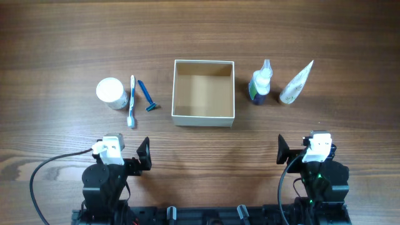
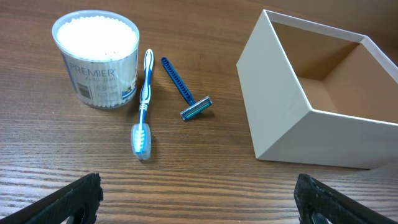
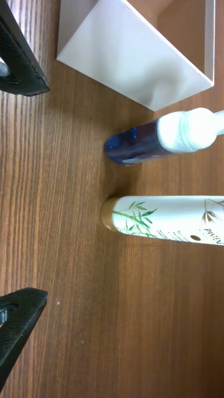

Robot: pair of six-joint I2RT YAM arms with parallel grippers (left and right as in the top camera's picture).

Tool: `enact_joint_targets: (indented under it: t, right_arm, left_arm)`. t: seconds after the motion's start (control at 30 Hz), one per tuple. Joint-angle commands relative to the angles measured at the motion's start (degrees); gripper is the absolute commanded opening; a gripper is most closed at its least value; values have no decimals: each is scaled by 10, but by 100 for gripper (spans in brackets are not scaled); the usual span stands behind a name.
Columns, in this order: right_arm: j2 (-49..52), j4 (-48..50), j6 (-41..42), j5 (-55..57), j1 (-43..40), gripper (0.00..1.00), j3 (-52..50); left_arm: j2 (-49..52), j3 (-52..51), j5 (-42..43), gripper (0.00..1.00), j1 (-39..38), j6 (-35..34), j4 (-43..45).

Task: Pack container

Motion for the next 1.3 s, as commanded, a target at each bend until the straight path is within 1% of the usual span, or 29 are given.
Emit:
enact_joint_targets:
  t: [0.0, 1.27]
  right_arm:
    - [-5, -4, 4, -9, -2, 100, -8]
    - [-5, -12, 4, -9, -2, 100, -8]
  left_arm:
    - [-6, -3, 7, 100, 3, 5, 1]
    - [-6, -3, 7, 100, 3, 5, 1]
